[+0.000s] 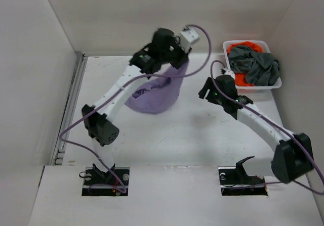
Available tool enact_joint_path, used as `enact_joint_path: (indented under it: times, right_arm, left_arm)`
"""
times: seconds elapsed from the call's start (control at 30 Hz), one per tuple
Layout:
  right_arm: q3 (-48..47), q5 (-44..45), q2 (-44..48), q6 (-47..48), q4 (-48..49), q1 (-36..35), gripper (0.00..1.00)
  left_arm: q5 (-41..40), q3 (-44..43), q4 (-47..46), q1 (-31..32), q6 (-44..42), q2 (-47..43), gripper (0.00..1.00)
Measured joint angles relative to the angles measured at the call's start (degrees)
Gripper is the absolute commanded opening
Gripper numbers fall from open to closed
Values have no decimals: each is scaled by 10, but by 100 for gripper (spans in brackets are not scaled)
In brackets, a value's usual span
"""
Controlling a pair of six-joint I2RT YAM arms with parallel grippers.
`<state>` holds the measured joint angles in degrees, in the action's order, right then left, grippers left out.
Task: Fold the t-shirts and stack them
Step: Move the tshirt to the center of the board
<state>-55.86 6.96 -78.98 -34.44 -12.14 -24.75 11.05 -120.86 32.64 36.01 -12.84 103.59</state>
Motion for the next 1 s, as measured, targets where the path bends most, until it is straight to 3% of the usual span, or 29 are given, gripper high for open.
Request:
enact_joint_path:
  times: [0.03,0.07,0.1,0.13,0.23,0.33,0.4,0.5,0.63,0.77,1.0]
  right_arm:
    - [23,16,28,-6,-10,12,75]
    - [42,36,61,-12,-21,24,82]
    - [52,53,90,-17,-29,33,100]
    - [59,71,120,-23,-35,41,100]
    - [62,113,186,-25,-41,53,100]
    - [62,136,208,-25,-41,56,100]
    - [62,143,195,-23,-41,56,100]
    - [56,148,133,-11,-40,52,100]
    - [24,146,22,12,-39,48,100]
    - [-69,140,-89,35,-39,56,100]
    - [-254,140,-267,60,-30,79,100]
  left_arm:
    - [7,10,11,17,-1,27,27]
    - [14,19,22,34,-3,52,35]
    - [22,26,33,49,-4,71,45]
    - [30,33,43,62,-6,84,54]
    - [61,59,75,92,-8,85,64]
    - [85,82,79,82,-8,42,67]
    - [96,110,75,39,-7,-13,68]
    - [96,159,57,-84,-2,-97,65]
    - [53,225,20,-254,0,-142,62]
    - [13,291,1,-319,0,-109,62]
    - [-24,318,-16,-328,-1,19,63]
